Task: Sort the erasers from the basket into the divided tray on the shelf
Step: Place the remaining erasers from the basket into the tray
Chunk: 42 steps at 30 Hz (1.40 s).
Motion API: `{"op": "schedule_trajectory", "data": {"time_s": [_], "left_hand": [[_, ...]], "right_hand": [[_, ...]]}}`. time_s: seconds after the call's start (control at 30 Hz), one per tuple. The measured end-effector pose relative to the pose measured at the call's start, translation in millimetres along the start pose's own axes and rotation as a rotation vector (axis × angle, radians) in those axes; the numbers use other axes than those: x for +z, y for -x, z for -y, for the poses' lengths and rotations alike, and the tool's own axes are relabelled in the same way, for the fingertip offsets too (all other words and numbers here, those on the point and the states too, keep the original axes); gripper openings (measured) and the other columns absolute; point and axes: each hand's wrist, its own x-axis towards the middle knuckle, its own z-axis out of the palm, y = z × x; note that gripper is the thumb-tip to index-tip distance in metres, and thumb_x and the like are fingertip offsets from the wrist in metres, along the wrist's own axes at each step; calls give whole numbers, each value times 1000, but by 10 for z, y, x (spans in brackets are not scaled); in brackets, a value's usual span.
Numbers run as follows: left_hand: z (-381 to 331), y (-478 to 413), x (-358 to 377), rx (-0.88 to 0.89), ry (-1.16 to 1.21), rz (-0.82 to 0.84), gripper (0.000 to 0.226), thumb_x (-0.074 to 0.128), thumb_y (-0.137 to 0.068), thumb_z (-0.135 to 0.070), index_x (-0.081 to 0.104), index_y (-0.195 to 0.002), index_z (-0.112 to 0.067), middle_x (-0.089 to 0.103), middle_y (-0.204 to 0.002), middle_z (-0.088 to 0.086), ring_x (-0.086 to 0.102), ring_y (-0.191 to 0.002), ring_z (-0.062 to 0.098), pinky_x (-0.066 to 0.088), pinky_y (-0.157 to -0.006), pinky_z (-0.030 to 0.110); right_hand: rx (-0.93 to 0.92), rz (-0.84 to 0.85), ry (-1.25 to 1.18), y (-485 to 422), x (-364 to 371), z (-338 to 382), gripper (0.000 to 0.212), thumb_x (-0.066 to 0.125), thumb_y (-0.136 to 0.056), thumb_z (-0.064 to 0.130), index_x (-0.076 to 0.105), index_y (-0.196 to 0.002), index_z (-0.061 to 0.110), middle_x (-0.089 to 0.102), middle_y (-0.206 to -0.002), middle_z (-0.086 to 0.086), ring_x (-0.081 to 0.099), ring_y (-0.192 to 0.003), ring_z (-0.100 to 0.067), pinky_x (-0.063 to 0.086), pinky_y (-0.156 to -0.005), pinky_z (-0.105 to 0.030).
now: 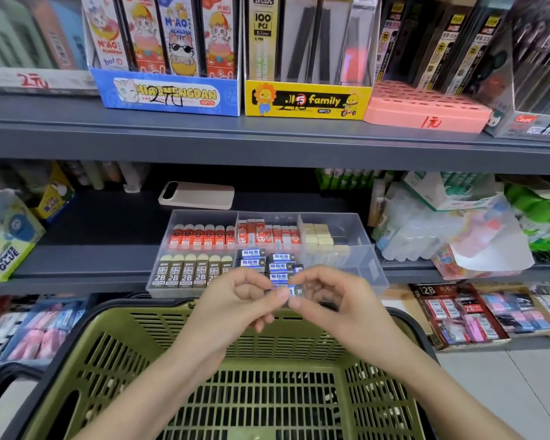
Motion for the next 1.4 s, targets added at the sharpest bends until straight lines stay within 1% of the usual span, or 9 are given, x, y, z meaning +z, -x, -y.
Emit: {"op": "schedule_trajectory", "data": {"time_s": [0.17,0.23,0.4,0.53,0.9,1.07,1.27,1.33,1.4], "left_hand": [[128,39,-284,350,-589,-307,10,66,-83,-29,63,-93,-27,67,-84,-16,61,-82,-1,45,-69,12],[143,20,-407,519,-889,-410,17,66,-85,-17,66,-101,-23,64,-97,-15,56,-94,3,37,-82,13],[215,-111,-495,562,-1248,-260,30,70,-82,-26,70,-111,-19,57,-125,5,47,-120,29,28,-103,46],[277,-159,-487,525,-1278,-193,30,58,-80,-40,73,-102,-26,53,-133,4,43,-125,29,17,-107,43],[367,-212,-571,626,-1202,-215,30,51,-83,-39,73,-101,-29,56,-128,2,43,-122,22,18,-107,37],[354,-173,-603,626,-1215,-210,33,51,-84,-38,72,-107,-27,56,-129,4,45,-122,26,24,-105,43],[319,70,-741,657,-1224,-280,34,50,-85,-35,72,-107,-21,58,-126,9,49,-119,31,27,-102,43],[361,205,-845,644,-1234,-304,34,50,-85,-34,73,-105,-20,59,-123,10,51,-116,33,31,-99,46],[429,351,-938,612,-1231,-312,33,50,-85,-32,74,-103,-18,61,-120,10,52,-114,33,34,-96,47]], "right_hand": [[46,-198,179,-143,-168,-135,20,71,-79,16,65,-88,33,66,-80,2,57,-72,-2,45,-68,-11],[50,-224,308,-237,-202,-181,17,70,-81,21,62,-89,33,65,-82,3,55,-72,1,41,-66,-9],[11,-174,463,-438,-4,-227,15,71,-80,30,62,-89,39,60,-78,18,48,-85,2,36,-76,-20],[-62,-207,566,-571,178,-204,18,73,-78,30,71,-96,29,57,-75,16,46,-80,-3,35,-80,-24],[-145,-89,769,-704,403,-217,23,60,-87,24,67,-109,22,68,-81,5,55,-87,-17,35,-91,-30],[-154,-50,818,-708,353,-195,10,59,-86,24,67,-92,22,65,-74,6,54,-79,-18,38,-88,-37],[-368,-301,545,-246,462,-150,10,63,-85,22,69,-85,15,60,-74,6,50,-74,-7,42,-73,-27],[-364,-218,431,13,641,-257,14,60,-85,26,68,-83,15,58,-74,8,49,-72,-3,41,-70,-21],[-215,43,395,269,859,-470,16,62,-85,29,69,-90,16,59,-78,8,52,-72,-3,43,-70,-18]]}}
